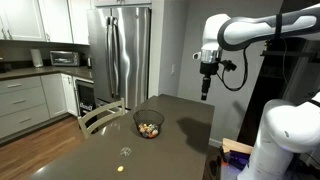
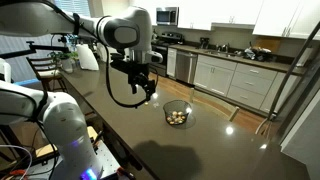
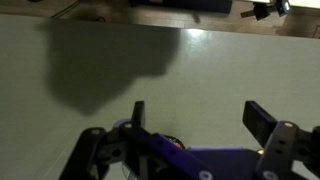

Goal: Move the basket to the right

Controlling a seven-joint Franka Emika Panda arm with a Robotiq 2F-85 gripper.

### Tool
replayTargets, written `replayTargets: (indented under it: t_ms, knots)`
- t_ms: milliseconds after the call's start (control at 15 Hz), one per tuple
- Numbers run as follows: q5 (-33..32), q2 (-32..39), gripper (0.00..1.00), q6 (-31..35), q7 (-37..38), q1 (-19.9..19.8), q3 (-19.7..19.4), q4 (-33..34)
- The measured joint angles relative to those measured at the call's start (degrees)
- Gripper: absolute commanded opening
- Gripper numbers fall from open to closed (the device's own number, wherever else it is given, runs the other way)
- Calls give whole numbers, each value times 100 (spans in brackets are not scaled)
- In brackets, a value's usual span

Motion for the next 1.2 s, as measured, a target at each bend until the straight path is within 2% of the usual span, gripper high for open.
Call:
replayTargets:
  t_ms: [800,1200]
  knots:
    - [2,1,100,6,1,3,-2,0]
    - [86,418,100,585,9,157,17,122]
